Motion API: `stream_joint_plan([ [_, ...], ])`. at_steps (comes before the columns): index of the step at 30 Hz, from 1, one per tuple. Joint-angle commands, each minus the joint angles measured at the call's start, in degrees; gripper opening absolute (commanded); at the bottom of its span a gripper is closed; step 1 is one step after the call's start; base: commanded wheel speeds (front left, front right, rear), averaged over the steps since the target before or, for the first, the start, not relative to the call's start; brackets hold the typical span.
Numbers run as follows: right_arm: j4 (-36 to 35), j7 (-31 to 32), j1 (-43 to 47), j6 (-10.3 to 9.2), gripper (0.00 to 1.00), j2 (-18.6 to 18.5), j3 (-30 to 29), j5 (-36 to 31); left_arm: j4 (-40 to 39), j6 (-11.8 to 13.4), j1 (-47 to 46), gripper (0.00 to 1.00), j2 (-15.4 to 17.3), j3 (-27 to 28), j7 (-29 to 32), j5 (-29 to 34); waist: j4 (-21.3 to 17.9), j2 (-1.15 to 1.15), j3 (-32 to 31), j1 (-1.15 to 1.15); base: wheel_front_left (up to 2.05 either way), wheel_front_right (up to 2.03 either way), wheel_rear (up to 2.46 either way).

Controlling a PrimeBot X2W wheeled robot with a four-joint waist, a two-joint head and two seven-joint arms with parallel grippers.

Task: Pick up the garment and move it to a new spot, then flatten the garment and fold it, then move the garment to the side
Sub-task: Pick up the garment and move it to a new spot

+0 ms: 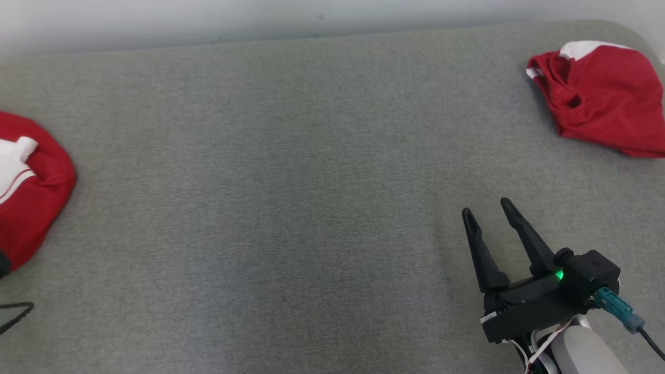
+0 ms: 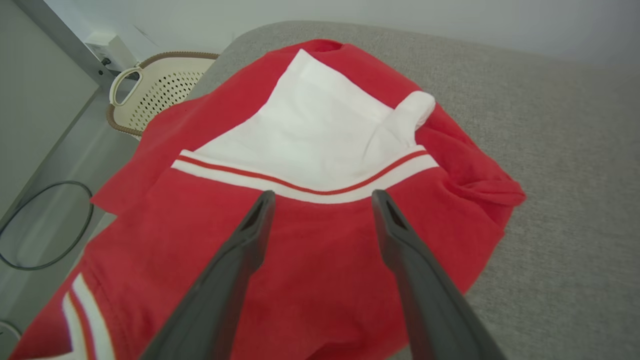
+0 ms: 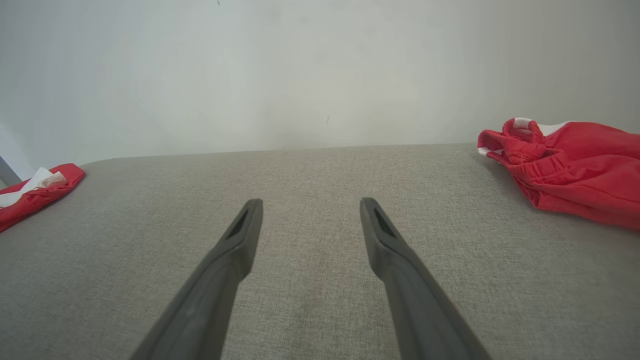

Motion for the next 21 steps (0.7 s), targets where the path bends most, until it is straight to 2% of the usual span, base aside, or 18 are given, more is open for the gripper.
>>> stream_joint_plan([
  [1,0.03,-0.27,-0.22,-0.04,1.00,-0.42,-0.14,0.04,1.37,-0.34,-0.93,1.00,0.36,-0.40,0.88,0.17,-1.16,-0.01,1.04,-0.01,0.00,0.00,0.00],
  [7,0.14,-0.28,-0.29,-0.04,1.00,-0.82,-0.36,-0.08,5.79,-1.27,-2.14,1.00,1.29,-1.85,4.10,0.99,-1.64,-0.01,1.35,-0.01,0.00,0.00,0.00],
  [12,0.27,-0.28,-0.44,-0.04,1.00,-1.12,-0.39,-0.12,10.08,-0.74,-2.93,1.00,0.46,-2.95,9.08,0.86,-1.78,-0.01,1.21,-0.01,0.00,0.00,0.00],
  [16,0.45,-0.27,-0.24,-0.04,1.00,-1.05,-0.40,-0.44,10.61,-0.37,-3.34,0.99,-0.53,-4.15,9.56,1.43,-1.67,-0.01,1.00,-0.01,0.00,0.00,0.00],
  [17,0.49,-0.28,-0.26,-0.04,1.00,-0.98,-0.37,-0.53,10.13,-0.21,-3.53,0.00,-0.60,-4.17,8.44,1.22,-1.66,-0.01,0.97,-0.01,0.00,0.00,0.00],
  [21,0.80,-0.28,-0.64,-0.04,1.00,-0.87,-0.28,-0.46,9.89,-1.24,-4.13,0.00,0.51,-4.84,6.30,1.70,-1.53,-0.01,0.88,-0.01,0.00,0.00,0.00],
])
